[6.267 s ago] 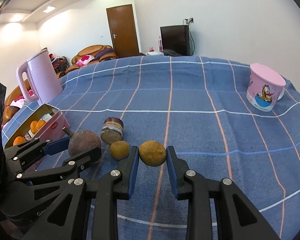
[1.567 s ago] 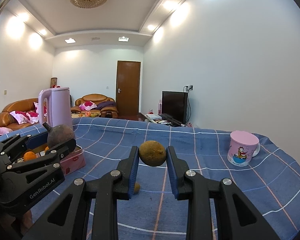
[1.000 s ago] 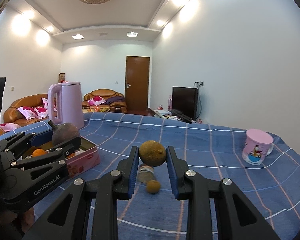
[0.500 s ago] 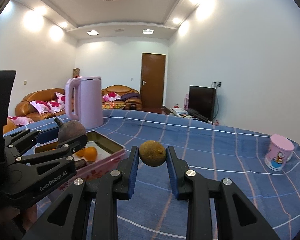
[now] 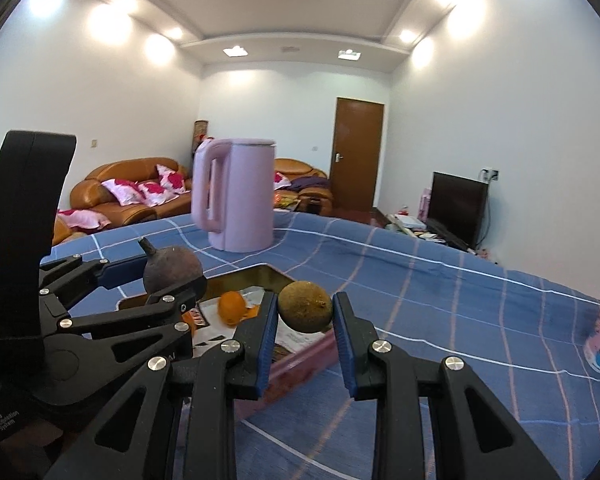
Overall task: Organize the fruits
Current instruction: 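Carry both held fruits over the pink tin box, then lower the dark purple fruit and yellow-brown fruit into the tin and open both tools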
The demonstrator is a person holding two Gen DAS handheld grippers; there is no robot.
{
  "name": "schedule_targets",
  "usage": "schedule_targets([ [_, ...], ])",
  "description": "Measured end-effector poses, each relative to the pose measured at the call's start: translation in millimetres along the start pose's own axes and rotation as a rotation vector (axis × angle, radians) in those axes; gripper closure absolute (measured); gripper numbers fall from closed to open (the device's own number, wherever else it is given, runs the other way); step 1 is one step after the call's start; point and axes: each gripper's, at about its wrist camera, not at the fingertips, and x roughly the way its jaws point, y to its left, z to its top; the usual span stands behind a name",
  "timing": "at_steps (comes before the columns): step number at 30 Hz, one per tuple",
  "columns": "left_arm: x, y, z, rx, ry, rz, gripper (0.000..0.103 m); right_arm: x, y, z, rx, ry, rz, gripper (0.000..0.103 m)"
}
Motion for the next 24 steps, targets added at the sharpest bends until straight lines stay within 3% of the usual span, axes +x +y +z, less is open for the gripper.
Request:
schedule_targets([
  [7, 8.0, 21.1, -5.1, -0.029, 0.037, 0.011, 0.052, 20.2, 15.5, -0.1, -0.016, 0.051, 0.049, 0.073],
  [19, 15.9, 24.7, -11.0, -0.005, 0.095, 0.007, 0.051, 38.1, 33.8, -4.7, -0.073, 0.162, 0.120, 0.073],
  [24, 10.6, 25.8, -10.5, 0.002, 0.071, 0.025, 0.045, 44.3, 34.4, -6.1, -0.063, 0.200, 0.159, 0.073],
])
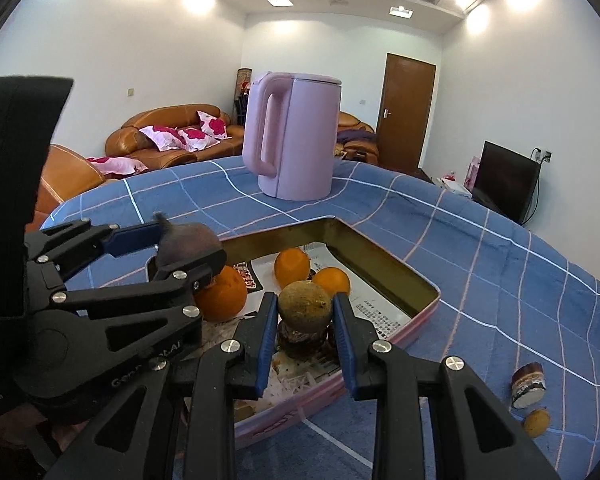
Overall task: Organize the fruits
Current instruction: 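Lower the dark purple fruit and yellow-brown fruit into the tin and open both tools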
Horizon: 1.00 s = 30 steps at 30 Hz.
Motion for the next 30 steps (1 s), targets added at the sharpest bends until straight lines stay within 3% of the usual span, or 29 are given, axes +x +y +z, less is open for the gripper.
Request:
schedule_targets([
  [9, -4.8, 1.5, 1.2, -0.001, -0.013, 0.006, 0.035, -1.6, -4.5, -2.3, 0.027, -0.003, 0.014, 0.071],
  [30, -4.2, 0.3, 0.2, 0.001, -0.011, 0.007, 0.029, -9.6, -8.8, -3.5, 0.055, -0.028, -0.014, 0.066],
])
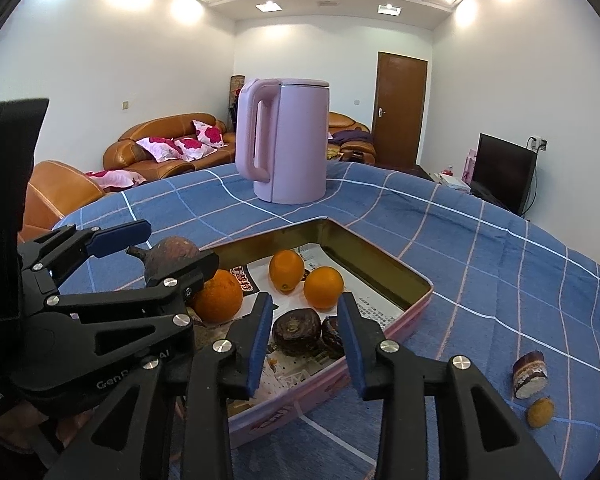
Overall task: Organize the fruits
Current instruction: 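Lower the dark purple fruit and yellow-brown fruit into the tin and open both tools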
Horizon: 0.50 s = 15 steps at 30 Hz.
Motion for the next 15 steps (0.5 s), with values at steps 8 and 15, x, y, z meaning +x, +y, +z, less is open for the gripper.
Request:
schedule_targets([
  [8, -3.0, -1.7, 1.2, 0.003, -0.006, 0.002, 0.026, -4.8, -2.7, -1.2, 0.010, -0.016, -0.012, 0.065],
  [15, -4.3, -6.1, 2.6, 0.011, -0.010, 0.004, 0.025, -8.5, -7.7, -3.1, 0.025, -0.025, -0.013, 0.064],
])
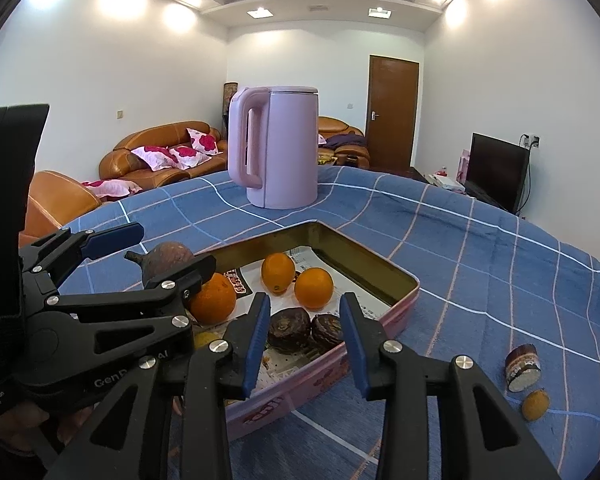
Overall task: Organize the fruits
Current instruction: 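Lower the dark purple fruit and yellow-brown fruit into the tin and open both tools, then move the right tool to the small yellow fruit on the cloth and grasp it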
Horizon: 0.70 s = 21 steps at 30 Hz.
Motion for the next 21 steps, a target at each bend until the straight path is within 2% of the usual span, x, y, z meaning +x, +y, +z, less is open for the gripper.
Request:
schedule_targets([
  [6, 2.6, -4.1, -0.5, 0.013, 0.013, 0.005, 0.023, -3.9, -4.8, -1.6, 0.015, -0.011, 0.000, 0.064],
  [13, 4.7, -9.8, -0.4, 0.028, 0.015, 0.012, 0.019, -7.8, -12.4, -2.9, 0.041, -0.019, -0.009, 0.056],
  [21, 1.9, -20.6, -0.7, 0.054, 0.018, 0.004, 0.017, -15.4, -23.0, -5.6, 0.051, -0.026, -0.030, 0.054],
])
